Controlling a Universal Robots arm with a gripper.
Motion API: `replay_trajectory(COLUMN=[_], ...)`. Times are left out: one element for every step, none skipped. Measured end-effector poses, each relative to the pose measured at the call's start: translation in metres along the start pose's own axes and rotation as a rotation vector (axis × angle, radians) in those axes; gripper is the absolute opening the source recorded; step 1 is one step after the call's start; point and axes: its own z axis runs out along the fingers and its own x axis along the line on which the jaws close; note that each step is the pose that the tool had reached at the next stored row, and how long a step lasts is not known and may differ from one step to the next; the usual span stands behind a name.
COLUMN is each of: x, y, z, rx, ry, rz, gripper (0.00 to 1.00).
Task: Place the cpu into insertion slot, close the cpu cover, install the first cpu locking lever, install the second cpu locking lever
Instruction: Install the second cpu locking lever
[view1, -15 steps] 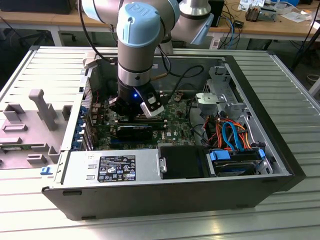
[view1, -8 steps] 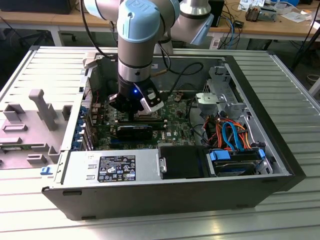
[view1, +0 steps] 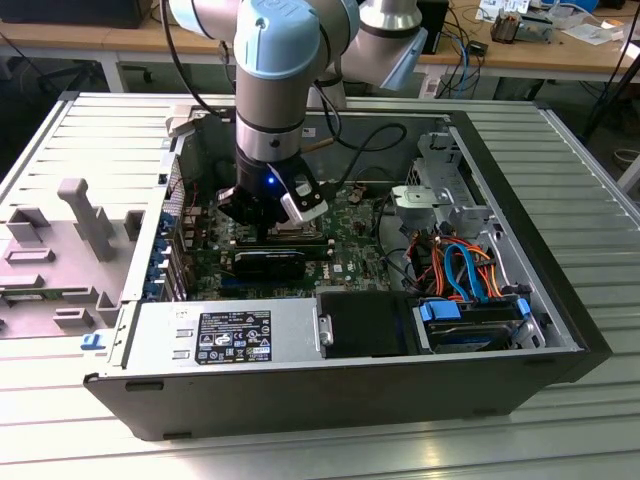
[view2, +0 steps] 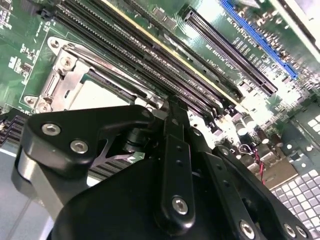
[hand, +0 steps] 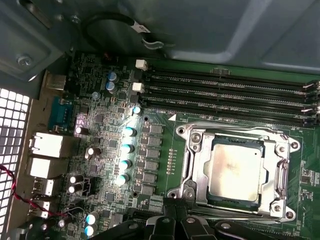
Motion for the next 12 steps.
replay_trajectory(x=[-0.0001,-0.0002,-0.0003,-0.0004,-0.0005,-0.0005,-0.0005,-0.0005,-0.0006,-0.0010,-0.0012,-0.0015], y=[0.0003,0.0010,0.0016,0.0019,0.0020,0.0020,0.0020,0.0022,0.0028,0.0046,0.0053,0.0070], z=[0.0001,0.0003,0.0006,0.0009,0.0011,0.0014,0.0018,0.0026,0.0032,0.0044,0.0050,0.0048], rx=[0.0001,0.0002,0.0002,-0.0001,0.0000,0.0002,0.0002,-0.0003,-0.0006,-0.0041,-0.0029,-0.0019], ry=[0.0000,0.0001,0.0001,0.0000,0.0001,0.0003,0.0003,0.0004,0.0003,-0.0004,-0.0010,-0.0002], rz=[0.000,0.000,0.000,0.000,0.000,0.000,0.000,0.000,0.000,0.000,0.000,0.000], gripper=[0.11,0.11,0.11,0.11,0.11,0.11,0.11,0.11,0.11,0.11,0.11,0.11])
